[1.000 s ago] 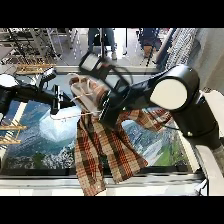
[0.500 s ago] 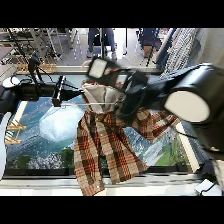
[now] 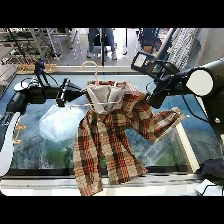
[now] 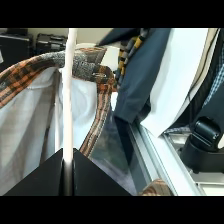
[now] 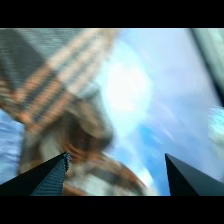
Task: Fold the clothes and pants, and hang the long-sleeved shirts on hangers.
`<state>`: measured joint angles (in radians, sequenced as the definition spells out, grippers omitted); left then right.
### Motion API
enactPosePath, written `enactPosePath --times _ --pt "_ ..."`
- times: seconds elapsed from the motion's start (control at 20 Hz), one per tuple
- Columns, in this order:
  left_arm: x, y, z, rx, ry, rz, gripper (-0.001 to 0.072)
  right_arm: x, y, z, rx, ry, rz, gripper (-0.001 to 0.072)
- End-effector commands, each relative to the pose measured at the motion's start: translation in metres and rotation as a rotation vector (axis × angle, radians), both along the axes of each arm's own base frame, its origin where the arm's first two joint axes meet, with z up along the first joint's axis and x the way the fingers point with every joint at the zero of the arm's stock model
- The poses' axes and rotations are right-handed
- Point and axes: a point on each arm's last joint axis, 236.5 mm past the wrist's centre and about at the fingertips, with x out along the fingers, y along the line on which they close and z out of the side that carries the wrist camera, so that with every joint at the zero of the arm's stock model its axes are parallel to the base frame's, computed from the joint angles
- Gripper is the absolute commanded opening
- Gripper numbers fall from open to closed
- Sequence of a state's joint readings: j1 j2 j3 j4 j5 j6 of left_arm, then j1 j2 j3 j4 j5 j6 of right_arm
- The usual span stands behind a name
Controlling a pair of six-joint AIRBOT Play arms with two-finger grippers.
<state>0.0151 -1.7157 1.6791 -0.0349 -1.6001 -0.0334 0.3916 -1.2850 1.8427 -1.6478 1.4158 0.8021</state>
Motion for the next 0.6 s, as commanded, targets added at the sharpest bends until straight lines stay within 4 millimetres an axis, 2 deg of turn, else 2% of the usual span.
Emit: enactPosePath --times 0.0,0.2,0.25,0.35,0.4,0.45,0.5,0.55 --pt "0.002 0.000 -0.002 -0.004 0.007 -0.001 0.0020 0.016 0.038 -0.024 0.110 -0.022 0.234 0.0698" --pt "0.001 -0.001 -0.002 -0.004 0.006 -0.001 0.0020 0.066 0.072 -0.038 0.159 -0.152 0.299 0.0683" --pt "0.002 -0.001 -0.002 -0.004 0.007 0.002 0.0020 0.071 0.084 -0.043 0.189 -0.155 0.327 0.0619" --pt "0.009 -0.004 -0.003 -0.001 0.008 0.029 0.0020 0.064 0.112 -0.053 0.255 -0.120 0.398 0.0539" --pt "0.013 -0.007 -0.004 0.002 0.009 0.049 0.0020 0.060 0.122 -0.055 0.263 -0.112 0.416 0.0433" --pt "0.020 -0.009 -0.005 0.004 0.011 0.075 0.0020 0.055 0.129 -0.056 0.250 -0.112 0.434 0.0278" --pt "0.028 -0.011 -0.005 0.006 0.006 0.111 0.0022 0.051 0.133 -0.057 0.239 -0.109 0.448 0.0161" --pt "0.039 -0.012 -0.006 0.009 -0.001 0.158 0.0029 0.049 0.133 -0.060 0.215 -0.102 0.454 0.0096"
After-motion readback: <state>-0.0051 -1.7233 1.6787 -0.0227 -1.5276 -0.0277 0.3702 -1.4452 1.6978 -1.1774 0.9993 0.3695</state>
